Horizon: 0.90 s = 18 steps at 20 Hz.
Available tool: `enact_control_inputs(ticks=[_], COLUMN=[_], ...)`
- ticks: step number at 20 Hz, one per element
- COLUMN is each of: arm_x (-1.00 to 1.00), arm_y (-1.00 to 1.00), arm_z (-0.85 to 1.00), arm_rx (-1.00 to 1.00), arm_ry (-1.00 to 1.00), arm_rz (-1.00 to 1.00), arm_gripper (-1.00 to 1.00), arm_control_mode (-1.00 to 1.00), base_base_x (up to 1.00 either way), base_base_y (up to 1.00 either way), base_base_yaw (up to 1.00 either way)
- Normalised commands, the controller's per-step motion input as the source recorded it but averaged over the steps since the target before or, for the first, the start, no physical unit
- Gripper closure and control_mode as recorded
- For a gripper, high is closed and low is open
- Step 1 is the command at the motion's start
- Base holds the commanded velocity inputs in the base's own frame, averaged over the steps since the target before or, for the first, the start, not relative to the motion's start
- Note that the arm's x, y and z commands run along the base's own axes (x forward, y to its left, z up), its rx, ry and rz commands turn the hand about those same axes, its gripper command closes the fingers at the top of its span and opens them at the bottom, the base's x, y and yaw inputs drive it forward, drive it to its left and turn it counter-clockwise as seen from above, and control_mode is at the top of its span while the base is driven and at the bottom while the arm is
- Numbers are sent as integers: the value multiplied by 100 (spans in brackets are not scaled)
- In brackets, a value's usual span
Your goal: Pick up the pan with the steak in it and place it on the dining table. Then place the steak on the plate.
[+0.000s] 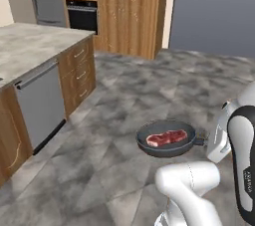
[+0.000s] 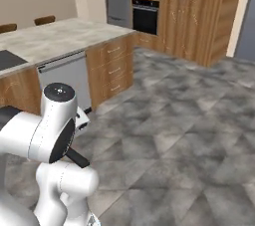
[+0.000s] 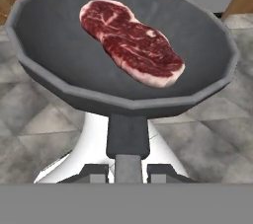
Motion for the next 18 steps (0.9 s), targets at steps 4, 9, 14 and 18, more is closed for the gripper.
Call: enact_control_inputs(ticks=[4, 9, 14, 18], arm_x=[0, 0, 0, 0], arm_y=[0, 0, 0, 0], arm_z=[0, 0, 0, 0], arm_rx=[0, 0, 0, 0], arm_ry=[0, 0, 0, 0], arm_rz=[0, 0, 0, 0], arm_gripper=[100, 100, 100, 100], arm_control_mode=[100, 100, 100, 100], base_base_x=[-3, -3, -3, -3], base_base_y=[0, 0, 0, 0], base_base_yaw=[50, 50, 50, 50])
